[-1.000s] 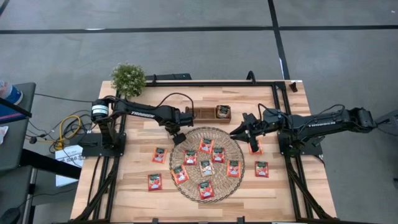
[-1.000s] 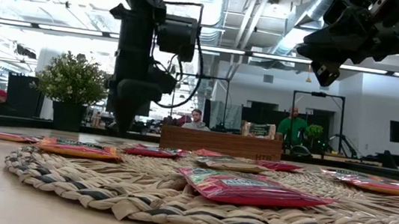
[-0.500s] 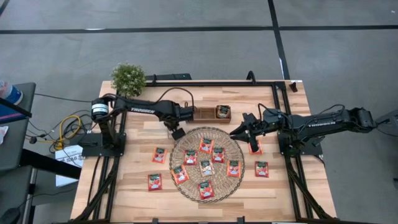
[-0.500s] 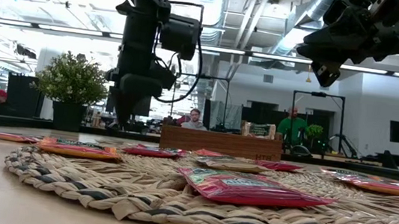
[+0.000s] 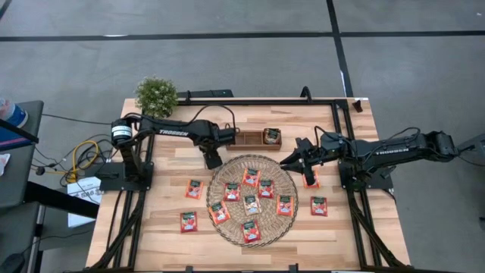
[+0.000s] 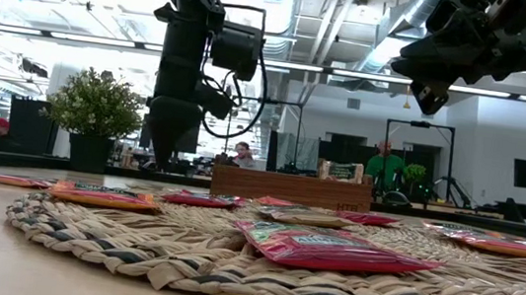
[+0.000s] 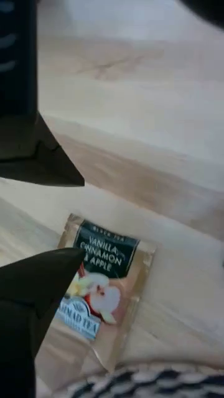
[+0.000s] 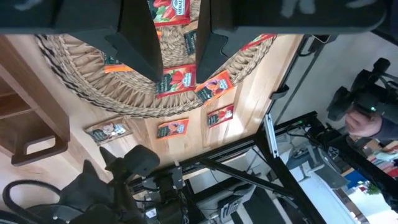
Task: Pick & Place Tea
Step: Put the gold tea bag into the wooden organizer
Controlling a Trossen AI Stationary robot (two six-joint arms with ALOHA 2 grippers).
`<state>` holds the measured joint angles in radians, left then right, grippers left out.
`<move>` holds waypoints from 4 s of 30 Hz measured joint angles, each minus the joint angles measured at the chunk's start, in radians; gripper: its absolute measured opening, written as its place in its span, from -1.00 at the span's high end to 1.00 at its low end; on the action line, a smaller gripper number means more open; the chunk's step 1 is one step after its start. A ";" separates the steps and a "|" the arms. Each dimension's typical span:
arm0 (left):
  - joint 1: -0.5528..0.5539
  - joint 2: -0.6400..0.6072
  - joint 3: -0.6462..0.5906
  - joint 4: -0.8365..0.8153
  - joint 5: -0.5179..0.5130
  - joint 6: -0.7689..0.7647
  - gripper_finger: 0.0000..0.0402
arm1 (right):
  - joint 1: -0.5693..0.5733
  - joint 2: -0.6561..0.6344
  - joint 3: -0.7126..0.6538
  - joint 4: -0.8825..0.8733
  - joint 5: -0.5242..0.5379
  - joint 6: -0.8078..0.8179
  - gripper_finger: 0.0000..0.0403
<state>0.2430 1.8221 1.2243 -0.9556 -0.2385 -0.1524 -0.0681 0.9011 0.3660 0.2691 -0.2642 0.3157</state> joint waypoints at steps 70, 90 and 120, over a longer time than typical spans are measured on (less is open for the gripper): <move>0.083 0.100 -0.046 0.103 0.220 0.199 0.99 | 0.000 0.000 0.000 0.001 0.003 0.018 0.57; 0.019 -0.340 0.009 0.011 0.220 -0.104 1.00 | 0.000 0.000 0.000 0.053 0.005 0.017 0.57; -0.234 -0.184 0.162 0.747 -0.316 0.375 1.00 | -0.217 0.129 0.315 -0.068 -0.090 -0.058 0.18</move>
<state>0.0092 1.6386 1.3865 -0.2091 -0.5542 0.2229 -0.2848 1.0305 0.6812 0.2014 -0.3543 0.2577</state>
